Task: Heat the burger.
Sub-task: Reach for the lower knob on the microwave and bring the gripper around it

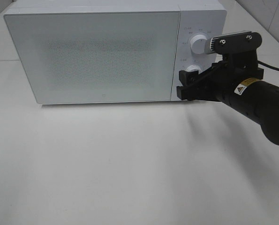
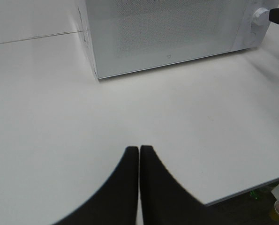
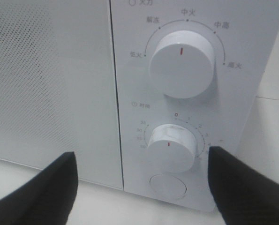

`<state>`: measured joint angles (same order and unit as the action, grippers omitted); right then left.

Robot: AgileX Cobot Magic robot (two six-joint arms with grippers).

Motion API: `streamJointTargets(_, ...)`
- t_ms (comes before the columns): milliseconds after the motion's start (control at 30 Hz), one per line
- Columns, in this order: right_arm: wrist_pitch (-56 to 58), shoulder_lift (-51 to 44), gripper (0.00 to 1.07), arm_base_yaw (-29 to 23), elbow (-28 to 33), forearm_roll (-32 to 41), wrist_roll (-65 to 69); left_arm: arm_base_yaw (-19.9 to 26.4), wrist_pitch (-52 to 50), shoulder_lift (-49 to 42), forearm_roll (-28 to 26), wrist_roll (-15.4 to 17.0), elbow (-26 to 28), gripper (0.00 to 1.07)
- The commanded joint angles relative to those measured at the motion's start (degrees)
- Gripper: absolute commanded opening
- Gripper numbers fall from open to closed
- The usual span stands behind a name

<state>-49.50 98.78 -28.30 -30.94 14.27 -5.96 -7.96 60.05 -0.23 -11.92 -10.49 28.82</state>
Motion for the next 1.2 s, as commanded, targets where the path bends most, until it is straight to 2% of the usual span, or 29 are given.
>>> streamJointTargets(33,-1.43,0.97,0.7,-0.29,-1.09,0.74,-0.86,0.0,-0.57,-1.15,-0.63,-0.17,-0.17,0.0)
streamJointTargets(467,-13.35,8.54,0.7,-0.17,-1.15,3.32,-1.66,0.0,-0.57,-1.15,-0.63,-0.17,-0.17,0.0)
streamJointTargets(833,-13.81,10.37,0.7,-0.17,-4.58,3.72,-2.23,0.0,-0.57,-1.15,-0.63,-0.17,-0.17,0.0)
streamJointTargets(1200,-13.98,10.83,0.7,-0.17,-5.33,3.9,-2.23,0.0,-0.57,-1.15,-0.63,-0.17,-0.17,0.0)
